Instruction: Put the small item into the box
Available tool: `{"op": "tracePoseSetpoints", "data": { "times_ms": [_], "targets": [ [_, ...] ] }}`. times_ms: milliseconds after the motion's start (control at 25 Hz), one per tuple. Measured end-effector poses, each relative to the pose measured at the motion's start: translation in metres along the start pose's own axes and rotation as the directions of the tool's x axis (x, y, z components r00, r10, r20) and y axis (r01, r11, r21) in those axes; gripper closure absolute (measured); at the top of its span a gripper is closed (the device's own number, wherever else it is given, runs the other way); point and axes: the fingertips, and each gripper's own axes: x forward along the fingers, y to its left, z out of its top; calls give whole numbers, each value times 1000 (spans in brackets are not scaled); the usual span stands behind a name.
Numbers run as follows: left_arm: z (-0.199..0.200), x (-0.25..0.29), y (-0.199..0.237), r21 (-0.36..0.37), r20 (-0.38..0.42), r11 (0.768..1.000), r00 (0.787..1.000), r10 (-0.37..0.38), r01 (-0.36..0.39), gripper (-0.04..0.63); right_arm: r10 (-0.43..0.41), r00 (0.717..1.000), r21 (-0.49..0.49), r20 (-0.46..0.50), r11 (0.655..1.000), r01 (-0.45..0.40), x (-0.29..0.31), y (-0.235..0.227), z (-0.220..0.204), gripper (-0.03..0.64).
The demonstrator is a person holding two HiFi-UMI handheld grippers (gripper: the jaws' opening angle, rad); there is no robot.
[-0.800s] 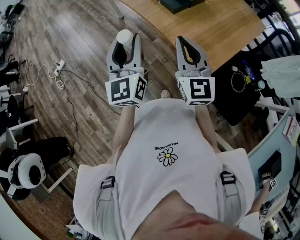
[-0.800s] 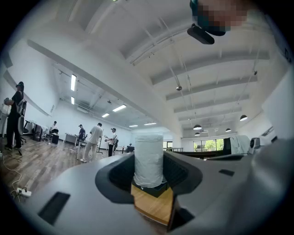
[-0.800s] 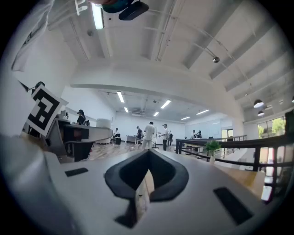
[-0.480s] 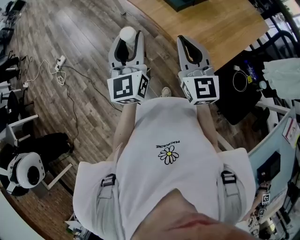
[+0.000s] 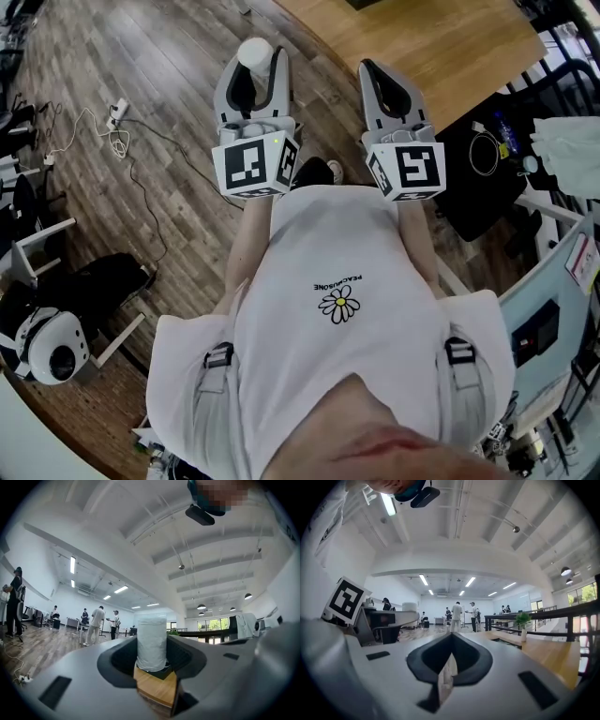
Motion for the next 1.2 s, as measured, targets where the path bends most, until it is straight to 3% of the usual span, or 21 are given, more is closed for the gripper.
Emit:
{"op": "tracePoseSetpoints", "data": {
  "times_ms": [160, 440, 680, 920, 1200],
  "targets": [
    [-4, 0, 10, -11, -6, 1000, 1000, 20, -20, 410, -21, 999, 20, -42, 1000, 22, 5, -3, -12, 611],
    [-6, 30, 32, -29, 14, 999, 1000, 25, -24, 410, -14, 1000, -13, -18, 1000, 14, 34, -10, -8, 611],
    [-4, 93, 55, -39, 31, 999, 999, -19, 20, 410, -44, 999, -63, 24, 997, 46, 92, -31, 10, 611],
    [15, 177, 97, 6, 69, 995, 993, -96, 96, 410, -108, 992, -78, 72, 990, 114, 175, -59, 31, 611],
    [28, 279, 145, -22, 77, 979, 977, -198, 200, 410, -194, 977, -91, 84, 975, 201, 274, -83, 54, 611]
  ]
}}
